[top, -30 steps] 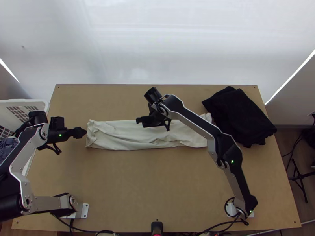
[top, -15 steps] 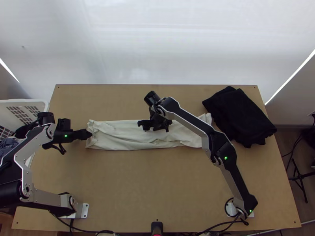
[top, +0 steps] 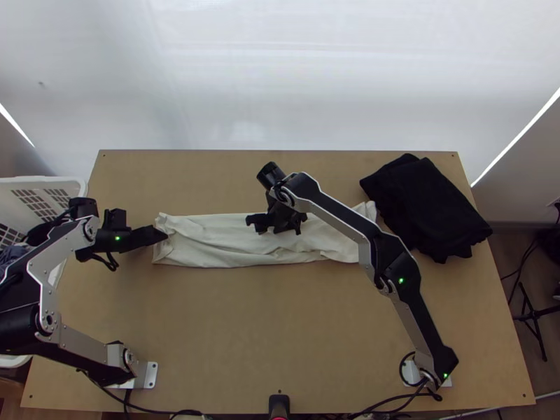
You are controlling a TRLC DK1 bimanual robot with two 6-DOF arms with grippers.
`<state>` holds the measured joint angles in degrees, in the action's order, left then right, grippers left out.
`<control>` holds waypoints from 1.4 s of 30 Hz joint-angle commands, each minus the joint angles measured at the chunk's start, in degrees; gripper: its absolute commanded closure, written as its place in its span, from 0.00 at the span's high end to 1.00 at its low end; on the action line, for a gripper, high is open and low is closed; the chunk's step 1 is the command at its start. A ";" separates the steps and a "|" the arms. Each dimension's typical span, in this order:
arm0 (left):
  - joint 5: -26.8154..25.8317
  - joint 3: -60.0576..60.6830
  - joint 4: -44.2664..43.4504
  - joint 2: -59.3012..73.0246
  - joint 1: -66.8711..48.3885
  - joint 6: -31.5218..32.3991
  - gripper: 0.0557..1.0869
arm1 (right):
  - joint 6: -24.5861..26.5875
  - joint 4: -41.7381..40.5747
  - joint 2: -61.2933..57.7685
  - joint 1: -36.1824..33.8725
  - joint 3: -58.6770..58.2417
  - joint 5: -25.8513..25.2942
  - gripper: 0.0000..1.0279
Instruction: Fold the t-shirt
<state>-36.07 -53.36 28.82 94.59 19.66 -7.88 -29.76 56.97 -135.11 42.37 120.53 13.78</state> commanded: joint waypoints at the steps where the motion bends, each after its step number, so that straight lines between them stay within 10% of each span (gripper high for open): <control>1: -2.86 -1.48 0.27 2.09 -0.15 1.11 0.95 | 0.31 0.07 0.11 -0.01 0.06 -0.07 0.58; 18: -2.86 -1.48 1.59 3.41 -5.07 0.32 0.90 | 1.11 1.30 0.64 -0.62 0.67 -0.07 0.58; 21: -2.77 -0.69 1.24 2.45 -5.69 -0.21 0.57 | 1.02 1.30 0.99 -1.41 1.37 -0.07 0.58; 23: -0.93 -0.34 -0.08 2.18 -5.69 0.58 0.03 | 0.93 1.57 1.51 -2.38 2.43 -0.07 0.58; 42: 0.30 -14.66 10.47 3.94 16.64 -7.68 0.03 | 1.98 2.80 29.38 -25.76 -5.92 2.92 0.59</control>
<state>-35.97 -61.23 35.70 93.76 25.28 -10.44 -28.71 59.70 -113.89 23.77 119.09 15.55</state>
